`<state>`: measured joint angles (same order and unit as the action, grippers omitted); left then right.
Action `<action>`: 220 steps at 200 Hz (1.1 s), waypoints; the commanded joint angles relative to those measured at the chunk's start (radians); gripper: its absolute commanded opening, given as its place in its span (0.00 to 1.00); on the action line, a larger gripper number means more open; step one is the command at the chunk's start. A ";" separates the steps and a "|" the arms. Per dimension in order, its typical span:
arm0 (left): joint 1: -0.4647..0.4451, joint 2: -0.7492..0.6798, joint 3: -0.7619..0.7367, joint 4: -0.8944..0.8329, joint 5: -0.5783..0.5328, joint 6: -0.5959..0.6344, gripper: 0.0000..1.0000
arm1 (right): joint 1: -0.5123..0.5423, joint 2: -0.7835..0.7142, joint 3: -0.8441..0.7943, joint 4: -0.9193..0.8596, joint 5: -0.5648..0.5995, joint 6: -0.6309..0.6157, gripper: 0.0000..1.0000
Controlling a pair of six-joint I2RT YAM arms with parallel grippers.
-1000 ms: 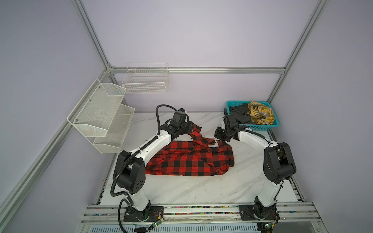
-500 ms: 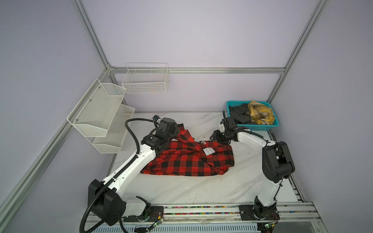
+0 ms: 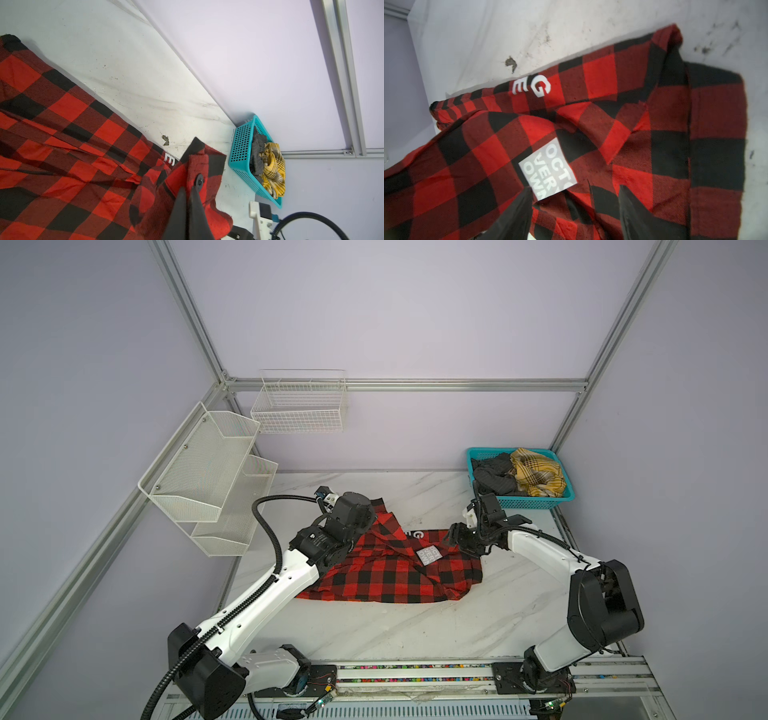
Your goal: Fold and stack the long sleeve shirts
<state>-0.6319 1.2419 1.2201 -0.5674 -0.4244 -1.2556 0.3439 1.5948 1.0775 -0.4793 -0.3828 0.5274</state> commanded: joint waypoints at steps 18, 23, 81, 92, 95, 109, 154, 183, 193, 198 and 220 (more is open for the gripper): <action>-0.050 -0.048 -0.019 -0.041 -0.085 -0.058 0.00 | -0.042 0.118 0.065 -0.034 0.015 -0.001 0.53; -0.057 -0.052 -0.021 -0.045 -0.092 -0.064 0.00 | -0.051 0.126 0.065 -0.030 0.021 -0.002 0.53; -0.108 -0.097 -0.083 -0.077 -0.177 -0.152 0.00 | -0.076 0.269 0.113 -0.018 0.042 -0.024 0.33; -0.117 -0.106 -0.091 -0.110 -0.215 -0.186 0.00 | -0.077 0.271 0.124 -0.019 0.048 -0.024 0.24; -0.118 -0.108 -0.093 -0.126 -0.228 -0.197 0.00 | -0.077 0.270 0.126 -0.020 0.049 -0.024 0.21; -0.118 -0.122 -0.116 -0.177 -0.296 -0.248 0.00 | -0.077 0.267 0.140 -0.027 0.050 -0.024 0.09; -0.031 -0.098 -0.197 -0.179 -0.393 -0.304 0.00 | -0.075 0.291 0.203 -0.082 0.013 -0.052 0.01; 0.051 -0.044 -0.245 -0.153 -0.357 -0.353 0.00 | -0.074 0.327 0.284 -0.129 0.030 -0.056 0.29; 0.074 -0.026 -0.253 -0.161 -0.352 -0.375 0.00 | -0.074 0.349 0.321 -0.152 0.041 -0.068 0.47; 0.086 -0.018 -0.257 -0.163 -0.348 -0.378 0.00 | -0.073 0.358 0.336 -0.161 0.049 -0.072 0.52; 0.138 0.015 -0.251 -0.165 -0.337 -0.359 0.00 | -0.074 0.387 0.392 -0.191 0.065 -0.095 0.64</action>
<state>-0.5396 1.2411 0.9939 -0.7338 -0.7376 -1.5902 0.2684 1.9511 1.4139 -0.5831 -0.3504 0.4633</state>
